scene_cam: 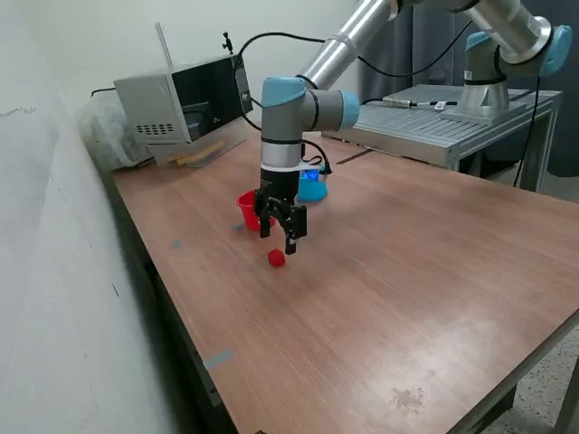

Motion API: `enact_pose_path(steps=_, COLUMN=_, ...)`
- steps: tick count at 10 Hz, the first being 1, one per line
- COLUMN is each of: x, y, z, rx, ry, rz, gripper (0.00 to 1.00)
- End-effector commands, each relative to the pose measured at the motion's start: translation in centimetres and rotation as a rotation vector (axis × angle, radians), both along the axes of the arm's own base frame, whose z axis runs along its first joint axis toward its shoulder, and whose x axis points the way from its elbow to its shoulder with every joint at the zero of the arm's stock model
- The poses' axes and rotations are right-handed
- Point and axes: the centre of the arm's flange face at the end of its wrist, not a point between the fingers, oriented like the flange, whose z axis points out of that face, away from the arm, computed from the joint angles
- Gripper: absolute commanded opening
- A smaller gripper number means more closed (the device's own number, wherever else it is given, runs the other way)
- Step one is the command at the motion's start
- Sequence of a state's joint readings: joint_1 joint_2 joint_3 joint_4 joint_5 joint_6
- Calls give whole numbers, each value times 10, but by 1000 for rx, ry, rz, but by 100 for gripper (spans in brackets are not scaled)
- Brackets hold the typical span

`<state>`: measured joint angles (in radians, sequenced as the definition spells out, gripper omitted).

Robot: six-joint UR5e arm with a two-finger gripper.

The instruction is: Place red objects in the red bin, and blue objects in the blue bin.

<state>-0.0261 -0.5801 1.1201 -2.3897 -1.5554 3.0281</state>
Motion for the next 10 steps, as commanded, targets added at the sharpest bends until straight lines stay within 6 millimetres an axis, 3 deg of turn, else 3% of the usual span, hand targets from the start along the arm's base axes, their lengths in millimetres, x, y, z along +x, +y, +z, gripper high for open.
enact_pose_path(steps=1, x=-5, y=1, z=-12, rx=-3, ry=5, rz=-1, gripper=100)
enact_pose_path(steps=5, x=-8, y=2, z=-21, rx=-4, ry=6, rz=0, gripper=100)
enact_pose_path(steps=6, x=-9, y=6, z=-22, rx=-4, ry=8, rz=-5, gripper=0)
enact_pose_path(steps=10, x=-11, y=21, z=-20, rx=1, ry=13, rz=-22, gripper=0)
